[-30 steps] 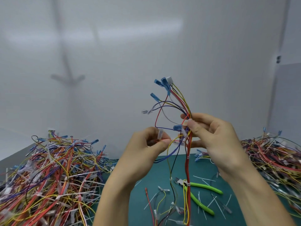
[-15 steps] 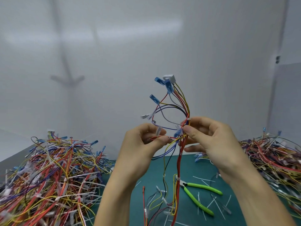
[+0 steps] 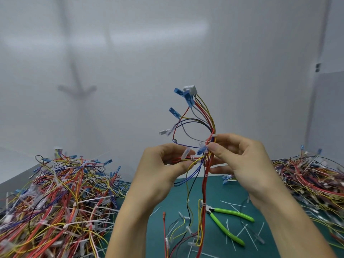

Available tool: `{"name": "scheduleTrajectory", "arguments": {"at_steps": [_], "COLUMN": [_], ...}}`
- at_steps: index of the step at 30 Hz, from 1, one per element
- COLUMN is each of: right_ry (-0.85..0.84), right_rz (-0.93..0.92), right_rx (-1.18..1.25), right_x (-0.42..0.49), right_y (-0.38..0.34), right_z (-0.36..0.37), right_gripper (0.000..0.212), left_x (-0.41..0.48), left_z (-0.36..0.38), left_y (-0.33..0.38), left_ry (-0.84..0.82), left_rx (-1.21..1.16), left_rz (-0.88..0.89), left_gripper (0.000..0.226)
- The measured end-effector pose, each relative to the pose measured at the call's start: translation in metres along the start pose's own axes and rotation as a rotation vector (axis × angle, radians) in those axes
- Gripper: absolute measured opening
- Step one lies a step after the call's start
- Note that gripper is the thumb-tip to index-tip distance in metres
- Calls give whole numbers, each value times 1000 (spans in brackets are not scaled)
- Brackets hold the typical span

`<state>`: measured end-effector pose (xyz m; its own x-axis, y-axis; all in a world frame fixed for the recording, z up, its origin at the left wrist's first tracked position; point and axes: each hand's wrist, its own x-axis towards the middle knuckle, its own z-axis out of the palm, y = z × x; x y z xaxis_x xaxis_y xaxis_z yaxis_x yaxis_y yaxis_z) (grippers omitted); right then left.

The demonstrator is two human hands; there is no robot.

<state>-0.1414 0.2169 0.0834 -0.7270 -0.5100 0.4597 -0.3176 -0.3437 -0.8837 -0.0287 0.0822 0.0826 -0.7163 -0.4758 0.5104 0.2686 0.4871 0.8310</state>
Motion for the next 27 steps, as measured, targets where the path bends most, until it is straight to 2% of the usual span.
{"name": "scheduleTrajectory", "arguments": {"at_steps": [4, 8, 11, 14, 18, 20, 23, 27], "right_ry": [16, 68, 114, 161, 216, 217, 199, 142], "right_rz": [-10, -33, -35, -33, -31, -40, -48, -67], "right_rx": [-1, 21, 63, 101, 100, 100, 92, 75], "right_x": [0, 1, 2, 3, 5, 5, 4, 0], "right_y": [0, 0, 1, 3, 6, 7, 7, 7], "right_z": [1, 2, 1, -1, 0, 2, 7, 12], "right_gripper": [11, 11, 10, 10, 10, 8, 6, 7], "left_x": [0, 1, 2, 2, -1, -3, -5, -3], "left_z": [-1, -2, -2, -5, -7, -6, 5, 16], "left_y": [-1, -4, -8, -10, -3, 1, 2, -2], "left_ry": [-27, -50, -12, 49, 131, 56, -96, -107], "left_rx": [-14, -17, 20, 135, 238, 228, 411, 458], "left_rz": [18, 0, -46, -80, 52, 96, 86, 82], "left_gripper": [31, 22, 17, 22, 25, 26, 25, 12]}}
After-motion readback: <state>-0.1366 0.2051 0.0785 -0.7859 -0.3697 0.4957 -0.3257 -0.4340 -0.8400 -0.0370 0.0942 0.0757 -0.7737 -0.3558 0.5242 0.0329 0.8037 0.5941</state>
